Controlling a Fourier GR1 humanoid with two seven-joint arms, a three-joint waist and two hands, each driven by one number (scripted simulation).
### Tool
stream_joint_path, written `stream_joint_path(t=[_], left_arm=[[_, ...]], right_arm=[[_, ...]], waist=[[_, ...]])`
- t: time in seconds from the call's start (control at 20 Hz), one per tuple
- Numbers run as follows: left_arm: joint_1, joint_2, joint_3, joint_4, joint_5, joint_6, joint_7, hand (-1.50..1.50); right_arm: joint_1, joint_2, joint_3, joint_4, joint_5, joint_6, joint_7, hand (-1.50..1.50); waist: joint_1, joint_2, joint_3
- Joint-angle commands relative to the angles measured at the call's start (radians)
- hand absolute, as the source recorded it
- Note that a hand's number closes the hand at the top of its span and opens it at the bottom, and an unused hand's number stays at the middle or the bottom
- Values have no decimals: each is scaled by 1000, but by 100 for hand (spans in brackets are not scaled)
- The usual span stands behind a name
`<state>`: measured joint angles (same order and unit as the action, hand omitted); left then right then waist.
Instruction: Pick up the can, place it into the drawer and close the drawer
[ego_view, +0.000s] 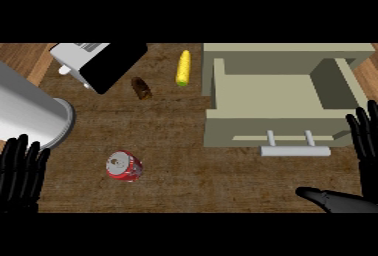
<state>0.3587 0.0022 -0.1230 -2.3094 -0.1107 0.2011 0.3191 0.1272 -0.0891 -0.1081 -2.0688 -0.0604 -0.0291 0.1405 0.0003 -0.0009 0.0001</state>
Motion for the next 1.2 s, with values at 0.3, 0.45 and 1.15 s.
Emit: stream_joint_path(t=[0.3,0.45,1.15], left_arm=[[-59,-2,-31,315,11,74,-176,-150],[27,-2,-150,257,-38,147,-174,-150],[-28,-2,-60,714,118,201,-547,-150]], right_arm=[[-38,-4,-25,33,-5,19,5,-150],[20,-31,-93,4,-69,74,-14,-150],[67,0,-102,-123,-68,78,55,-150]], waist=[[1,1,0],[1,0,0],[-2,0,0]])
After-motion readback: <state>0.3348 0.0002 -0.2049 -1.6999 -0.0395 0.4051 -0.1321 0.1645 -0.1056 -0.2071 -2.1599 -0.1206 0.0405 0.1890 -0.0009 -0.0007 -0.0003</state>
